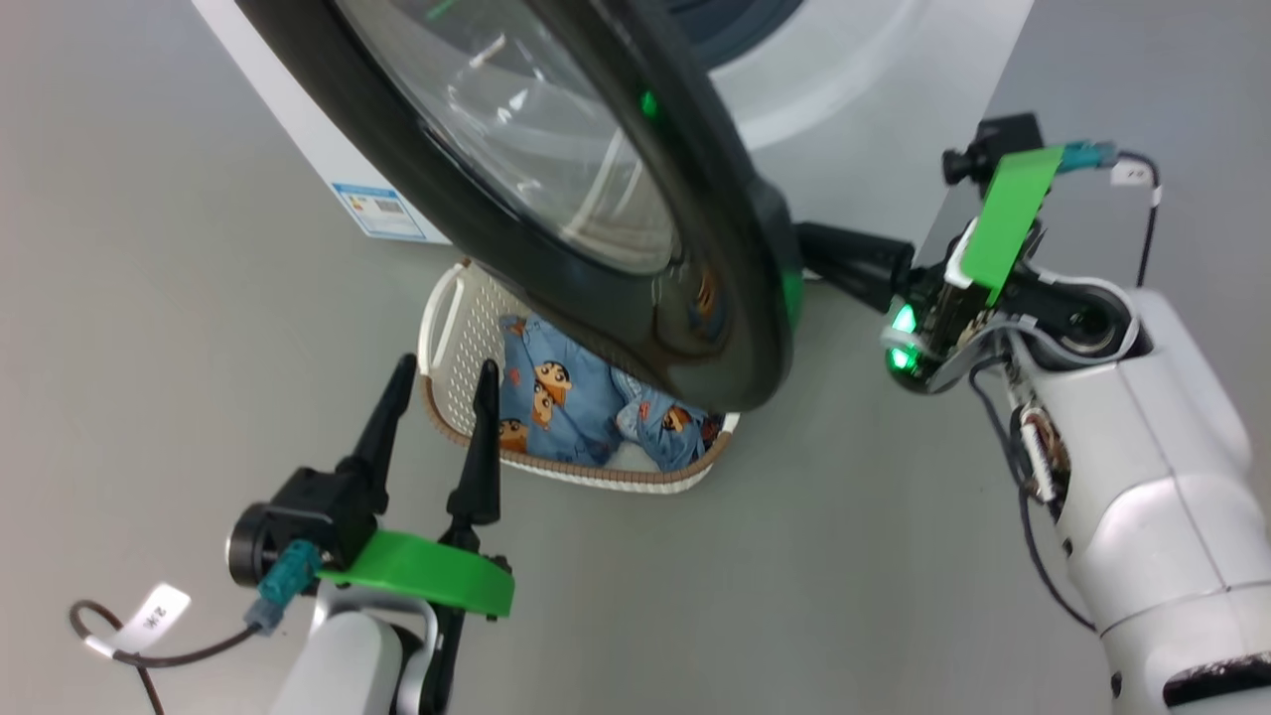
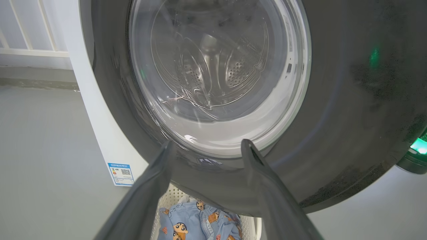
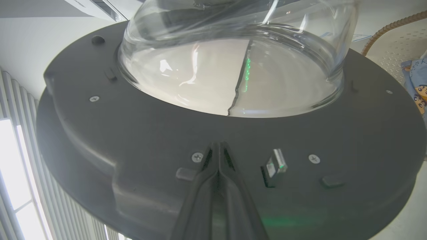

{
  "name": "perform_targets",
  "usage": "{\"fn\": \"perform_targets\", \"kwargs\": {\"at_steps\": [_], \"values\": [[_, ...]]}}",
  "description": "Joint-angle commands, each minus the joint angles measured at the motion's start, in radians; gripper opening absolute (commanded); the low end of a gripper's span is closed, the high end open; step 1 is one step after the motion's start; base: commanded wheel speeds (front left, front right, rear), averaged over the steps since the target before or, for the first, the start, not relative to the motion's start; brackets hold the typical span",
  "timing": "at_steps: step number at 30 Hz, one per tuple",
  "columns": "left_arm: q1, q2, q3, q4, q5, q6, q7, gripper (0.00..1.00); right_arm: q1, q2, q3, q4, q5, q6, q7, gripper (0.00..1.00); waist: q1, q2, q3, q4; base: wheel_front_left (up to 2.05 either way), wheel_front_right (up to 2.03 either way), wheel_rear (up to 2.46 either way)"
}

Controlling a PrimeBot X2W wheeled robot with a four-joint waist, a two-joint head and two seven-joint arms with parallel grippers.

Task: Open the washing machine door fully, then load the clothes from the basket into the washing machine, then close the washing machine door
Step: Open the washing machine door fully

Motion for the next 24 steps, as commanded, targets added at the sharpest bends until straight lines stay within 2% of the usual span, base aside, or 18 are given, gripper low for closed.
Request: {"fn": "perform_targets", "kwargs": {"at_steps": [1, 15, 24], "values": [[0.017, 0.020, 0.022, -0.011, 0.009, -0.007, -0.008, 1.00, 0.021, 0.039, 0.024, -0.036, 0.017, 0.002, 0.010, 0.00, 0.0001, 0.0000, -0.032, 0.005, 0.00, 0.00, 0.00], [0.061, 0.020, 0.027, 0.026, 0.022, -0.035, -0.008, 1.00, 0.120, 0.068, 0.117, -0.048, 0.082, 0.002, -0.021, 0.00, 0.0001, 0.0000, -0.116, 0.001, 0.00, 0.00, 0.00], [0.065, 0.020, 0.031, 0.033, 0.026, -0.043, -0.008, 1.00, 0.146, 0.069, 0.219, -0.060, 0.169, 0.002, -0.065, 0.00, 0.0001, 0.0000, -0.132, 0.005, 0.00, 0.00, 0.00]]}}
